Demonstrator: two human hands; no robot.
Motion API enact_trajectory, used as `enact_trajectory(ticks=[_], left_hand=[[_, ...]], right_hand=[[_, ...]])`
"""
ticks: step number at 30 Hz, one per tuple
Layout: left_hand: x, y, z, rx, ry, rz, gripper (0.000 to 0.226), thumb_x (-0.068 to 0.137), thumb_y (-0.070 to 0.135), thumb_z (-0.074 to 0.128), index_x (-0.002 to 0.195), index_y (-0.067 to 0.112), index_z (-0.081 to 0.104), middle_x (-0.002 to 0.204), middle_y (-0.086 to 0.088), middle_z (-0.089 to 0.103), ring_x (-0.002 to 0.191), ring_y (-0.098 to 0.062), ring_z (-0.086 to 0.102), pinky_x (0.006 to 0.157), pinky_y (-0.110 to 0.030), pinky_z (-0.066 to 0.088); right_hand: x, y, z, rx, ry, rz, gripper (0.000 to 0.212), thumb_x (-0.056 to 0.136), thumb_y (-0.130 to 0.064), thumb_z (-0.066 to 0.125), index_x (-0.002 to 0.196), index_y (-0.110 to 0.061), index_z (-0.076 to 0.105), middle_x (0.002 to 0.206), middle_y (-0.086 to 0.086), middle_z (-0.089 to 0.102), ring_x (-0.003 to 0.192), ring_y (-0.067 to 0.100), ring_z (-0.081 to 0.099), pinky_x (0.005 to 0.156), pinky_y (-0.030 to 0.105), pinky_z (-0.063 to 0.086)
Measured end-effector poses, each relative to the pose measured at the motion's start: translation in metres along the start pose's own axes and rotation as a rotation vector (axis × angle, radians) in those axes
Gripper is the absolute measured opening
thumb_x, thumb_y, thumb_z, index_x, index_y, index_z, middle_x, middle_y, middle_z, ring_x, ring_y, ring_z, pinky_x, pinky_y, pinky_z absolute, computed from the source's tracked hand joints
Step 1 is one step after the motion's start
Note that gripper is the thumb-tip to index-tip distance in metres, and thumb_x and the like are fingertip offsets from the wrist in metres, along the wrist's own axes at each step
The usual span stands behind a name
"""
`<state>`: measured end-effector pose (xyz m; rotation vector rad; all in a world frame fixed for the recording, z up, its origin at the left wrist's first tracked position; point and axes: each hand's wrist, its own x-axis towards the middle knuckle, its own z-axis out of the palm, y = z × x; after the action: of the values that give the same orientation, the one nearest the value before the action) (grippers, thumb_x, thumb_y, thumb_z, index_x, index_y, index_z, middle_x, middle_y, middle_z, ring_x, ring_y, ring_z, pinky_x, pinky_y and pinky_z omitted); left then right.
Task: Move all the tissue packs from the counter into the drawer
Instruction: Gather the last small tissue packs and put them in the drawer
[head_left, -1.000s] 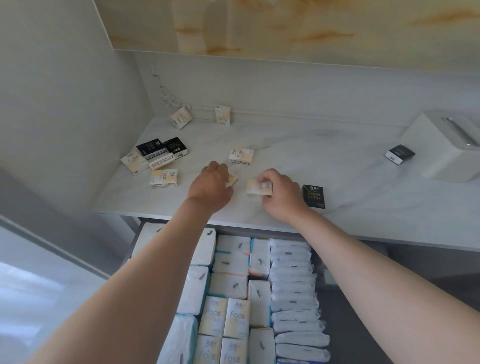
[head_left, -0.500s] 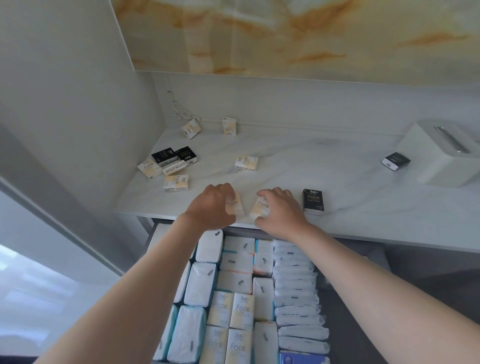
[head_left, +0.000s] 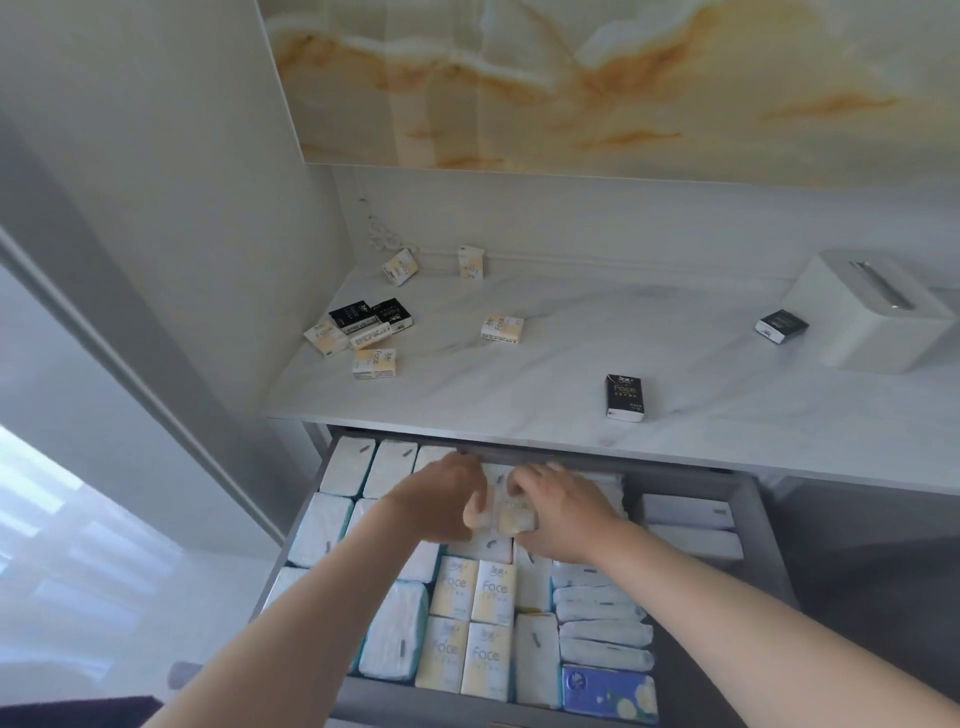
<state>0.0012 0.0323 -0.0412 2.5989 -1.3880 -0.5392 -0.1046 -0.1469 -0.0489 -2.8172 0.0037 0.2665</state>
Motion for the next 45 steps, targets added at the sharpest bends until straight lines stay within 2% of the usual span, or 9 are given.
enact_trajectory(ticks=[6,11,18,27,31,34,39,42,45], left_hand=[[-0.007,-0.004,0.015,0.133,-0.088,-0.033,0.03,0.08,0.041,0.075,0.104,0.029,0.063,0.132,0.008,0.053,0.126,-0.017,0.046,0.11,-0.033,0.032],[-0.011,-0.003,0.014,0.112,-0.069,-0.066,0.041,0.087,0.03,0.07,0.126,0.033,0.056,0.138,0.005,0.049,0.126,-0.022,0.046,0.108,-0.036,0.037],[-0.011,0.001,0.006,0.196,-0.061,-0.073,0.038,0.088,0.032,0.066,0.126,0.034,0.059,0.134,0.003,0.053,0.126,-0.023,0.046,0.109,-0.037,0.037],[0.013,-0.015,-0.047,-0.084,0.314,-0.157,0.022,0.091,0.023,0.056,0.111,0.026,0.065,0.104,0.007,0.066,0.101,-0.014,0.059,0.084,-0.035,0.053],[0.023,-0.043,-0.06,-0.074,0.499,-0.306,0.034,0.092,0.016,0.054,0.126,0.02,0.058,0.123,-0.001,0.059,0.116,-0.021,0.052,0.098,-0.039,0.048],[0.028,-0.064,-0.064,-0.001,0.479,-0.472,0.052,0.092,0.014,0.05,0.143,0.017,0.044,0.147,-0.005,0.043,0.138,-0.024,0.033,0.114,-0.041,0.028],[0.037,-0.092,-0.058,0.115,0.369,-0.621,0.063,0.095,0.021,0.044,0.154,0.02,0.023,0.163,-0.005,0.015,0.151,-0.023,0.002,0.122,-0.045,-0.002],[0.042,-0.089,-0.056,0.124,0.406,-0.622,0.062,0.092,0.024,0.045,0.152,0.026,0.03,0.155,-0.008,0.029,0.146,-0.026,0.018,0.121,-0.05,-0.005],[0.05,-0.078,-0.059,0.187,0.456,-0.535,0.057,0.088,0.024,0.048,0.145,0.031,0.044,0.129,-0.01,0.044,0.127,-0.031,0.036,0.12,-0.049,0.006]], right_hand=[[-0.007,-0.01,0.019,0.32,-0.182,0.159,0.074,0.083,-0.025,0.075,0.147,-0.021,0.038,0.148,-0.002,0.039,0.135,0.018,0.041,0.11,0.026,0.034],[-0.003,-0.006,0.018,0.31,-0.127,0.227,0.06,0.089,-0.01,0.061,0.146,-0.019,0.044,0.145,0.001,0.041,0.137,0.019,0.04,0.112,0.023,0.03],[-0.002,-0.011,0.017,0.227,-0.193,0.129,0.047,0.092,-0.027,0.062,0.138,-0.032,0.056,0.141,-0.007,0.047,0.132,0.017,0.046,0.111,0.033,0.038],[0.039,-0.017,-0.031,0.306,0.201,0.06,0.034,0.089,-0.006,0.051,0.105,-0.025,0.073,0.112,-0.006,0.065,0.101,0.016,0.062,0.086,0.029,0.048],[0.071,-0.004,-0.044,0.29,0.316,0.046,0.033,0.087,-0.004,0.052,0.107,-0.022,0.071,0.116,-0.003,0.06,0.108,0.018,0.059,0.092,0.034,0.047],[0.093,0.007,-0.055,0.172,0.31,0.074,0.042,0.089,-0.006,0.053,0.128,-0.018,0.062,0.136,0.002,0.05,0.125,0.023,0.046,0.101,0.033,0.041],[0.123,0.017,-0.067,-0.077,0.133,0.157,0.072,0.091,-0.019,0.052,0.155,-0.011,0.021,0.166,0.006,0.003,0.146,0.029,0.02,0.111,0.043,0.032],[0.14,0.017,-0.072,-0.121,0.09,0.178,0.083,0.087,-0.017,0.054,0.158,-0.011,0.011,0.166,0.005,-0.01,0.151,0.026,0.007,0.113,0.045,0.03],[0.156,0.02,-0.076,-0.171,0.039,0.185,0.093,0.083,-0.019,0.053,0.159,-0.012,0.0,0.165,0.005,-0.018,0.153,0.023,-0.009,0.12,0.047,0.02]])
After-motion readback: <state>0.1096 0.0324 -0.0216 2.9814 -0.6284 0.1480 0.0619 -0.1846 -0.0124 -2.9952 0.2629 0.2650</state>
